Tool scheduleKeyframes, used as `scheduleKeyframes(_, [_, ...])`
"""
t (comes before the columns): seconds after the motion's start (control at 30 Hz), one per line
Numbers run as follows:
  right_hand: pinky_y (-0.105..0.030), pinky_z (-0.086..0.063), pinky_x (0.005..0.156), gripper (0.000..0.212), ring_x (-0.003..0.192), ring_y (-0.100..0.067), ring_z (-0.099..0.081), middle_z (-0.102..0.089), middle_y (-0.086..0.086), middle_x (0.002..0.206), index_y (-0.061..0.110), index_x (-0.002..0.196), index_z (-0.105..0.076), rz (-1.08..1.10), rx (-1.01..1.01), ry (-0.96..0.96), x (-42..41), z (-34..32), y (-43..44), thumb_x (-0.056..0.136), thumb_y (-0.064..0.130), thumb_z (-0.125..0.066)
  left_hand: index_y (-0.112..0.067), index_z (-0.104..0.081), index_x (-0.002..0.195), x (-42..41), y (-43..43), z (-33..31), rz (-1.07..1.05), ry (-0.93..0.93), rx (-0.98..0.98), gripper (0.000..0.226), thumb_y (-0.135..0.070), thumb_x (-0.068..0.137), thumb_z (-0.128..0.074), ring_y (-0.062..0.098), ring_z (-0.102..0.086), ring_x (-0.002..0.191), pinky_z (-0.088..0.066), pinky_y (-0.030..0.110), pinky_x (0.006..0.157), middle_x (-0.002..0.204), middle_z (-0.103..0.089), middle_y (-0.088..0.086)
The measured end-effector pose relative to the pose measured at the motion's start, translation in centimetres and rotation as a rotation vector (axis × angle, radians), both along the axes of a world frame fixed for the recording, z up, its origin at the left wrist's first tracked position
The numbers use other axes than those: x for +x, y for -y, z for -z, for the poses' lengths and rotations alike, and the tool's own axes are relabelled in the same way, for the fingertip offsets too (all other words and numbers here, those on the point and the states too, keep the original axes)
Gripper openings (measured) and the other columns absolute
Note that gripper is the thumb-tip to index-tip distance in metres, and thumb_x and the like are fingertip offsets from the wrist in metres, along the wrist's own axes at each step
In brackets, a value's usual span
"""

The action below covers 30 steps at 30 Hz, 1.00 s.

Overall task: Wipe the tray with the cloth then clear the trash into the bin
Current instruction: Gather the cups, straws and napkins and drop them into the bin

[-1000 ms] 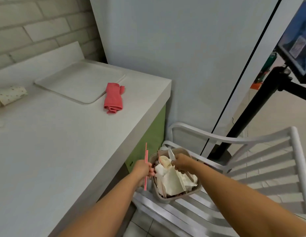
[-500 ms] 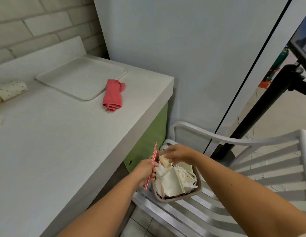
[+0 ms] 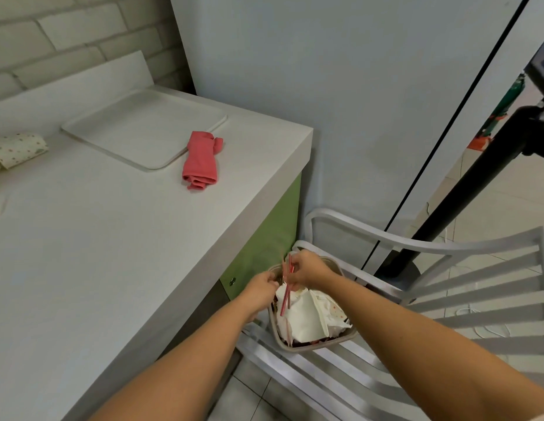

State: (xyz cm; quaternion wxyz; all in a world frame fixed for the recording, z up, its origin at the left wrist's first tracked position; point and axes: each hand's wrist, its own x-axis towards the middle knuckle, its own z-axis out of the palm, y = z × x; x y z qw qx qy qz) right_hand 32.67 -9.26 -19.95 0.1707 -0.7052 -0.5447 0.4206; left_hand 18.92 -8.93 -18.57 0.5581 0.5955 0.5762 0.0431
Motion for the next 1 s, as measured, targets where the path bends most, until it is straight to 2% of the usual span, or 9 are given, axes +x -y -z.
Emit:
scheduleKeyframes(0.1, [-0.029,-0.050,0.076,0.018,0.091,-0.031,-0.067,-0.070,-0.021,0.096,-0.004,0.094,-0.068,-0.125,-0.009,0.148,-1.7,1.4,0.9,0.085,0.003,-0.054,-0.006,-0.044,0.135,-0.3,-0.5,-0.3,-0.013,-0.010,0.082,0.037,-0.007,0.099,-0.034,0.020,-0.049,0.111,-0.036,0.024,0.088,0.127,-0.053,0.011])
scheduleKeyframes(0.2, [-0.025,-0.044,0.071,0.022,0.089,-0.027,-0.060,-0.067,-0.018,0.097,-0.004,0.099,-0.067,-0.199,-0.045,0.223,-3.2,3.5,2.1,0.088,0.004,-0.049,-0.008,-0.041,0.138,-0.4,-0.9,-0.9,-0.014,-0.041,0.135,0.039,-0.010,0.099,-0.034,0.022,-0.045,0.126,-0.036,0.026,0.098,0.140,-0.045,0.011])
scheduleKeyframes(0.33, [-0.019,-0.031,0.059,0.019,0.088,-0.026,-0.053,-0.051,-0.007,0.082,0.007,0.076,-0.057,-0.165,-0.156,0.246,-4.2,6.4,3.6,0.090,0.002,-0.046,-0.009,-0.042,0.138,-1.0,-1.2,-1.7,-0.004,-0.034,0.210,0.039,-0.009,0.099,-0.036,0.021,-0.044,0.128,-0.034,0.023,0.098,0.141,-0.044,0.009])
scheduleKeyframes(0.4, [-0.020,-0.036,0.068,0.010,0.100,-0.025,-0.056,-0.059,-0.011,0.099,0.009,0.093,-0.061,-0.216,-0.203,0.286,-4.5,6.1,3.6,0.090,0.007,-0.051,-0.009,-0.042,0.137,-1.3,-1.3,-2.1,0.010,-0.038,0.252,0.039,-0.010,0.098,-0.039,0.020,-0.045,0.126,-0.035,0.024,0.099,0.139,-0.045,0.009])
scheduleKeyframes(0.47, [-0.023,-0.044,0.077,0.036,0.108,-0.027,-0.057,-0.060,-0.012,0.116,0.007,0.122,-0.055,-0.291,-0.237,0.325,-4.4,5.0,3.0,0.087,0.015,-0.062,-0.011,-0.042,0.137,-1.6,-1.3,-2.7,0.029,-0.046,0.308,0.040,-0.011,0.097,-0.043,0.019,-0.046,0.123,-0.036,0.025,0.100,0.136,-0.044,0.008])
scheduleKeyframes(0.57, [-0.014,-0.050,0.069,0.053,0.110,-0.029,-0.059,-0.059,-0.009,0.113,0.005,0.125,-0.053,-0.349,-0.283,0.367,-4.0,3.1,1.4,0.079,0.020,-0.073,-0.012,-0.047,0.132,-1.9,-1.4,-3.8,0.036,0.000,0.411,0.037,-0.011,0.096,-0.046,0.015,-0.050,0.114,-0.038,0.024,0.097,0.130,-0.048,0.005])
scheduleKeyframes(0.67, [-0.028,-0.052,0.072,0.043,0.088,-0.023,-0.065,-0.068,-0.010,0.107,0.005,0.115,-0.063,-0.465,-0.305,0.476,-4.3,0.0,-0.8,0.079,0.027,-0.072,-0.012,-0.056,0.120,-2.8,-1.6,-5.8,0.000,0.117,0.562,0.027,-0.010,0.095,-0.047,0.009,-0.053,0.094,-0.041,0.017,0.084,0.114,-0.056,0.003])
scheduleKeyframes(0.77, [-0.020,-0.042,0.048,0.024,0.053,-0.014,-0.050,-0.061,-0.004,0.073,0.003,0.097,-0.064,-0.555,-0.372,0.509,-5.3,-4.0,-2.7,0.086,0.024,-0.063,-0.013,-0.061,0.109,-4.1,-1.9,-8.1,-0.062,0.239,0.686,0.021,-0.010,0.094,-0.047,0.009,-0.057,0.082,-0.042,0.010,0.071,0.095,-0.059,-0.005])
scheduleKeyframes(1.0, [-0.023,-0.037,0.051,0.027,0.044,-0.013,-0.041,-0.056,-0.001,0.048,0.012,0.071,-0.056,-0.669,-0.327,0.666,-12.0,-15.9,-6.1,0.091,0.031,-0.057,-0.009,-0.062,0.103,-10.8,-4.0,-12.7,-0.273,0.283,0.927,0.015,-0.009,0.093,-0.050,-0.003,-0.052,0.077,-0.039,0.001,0.066,0.092,-0.058,-0.006])
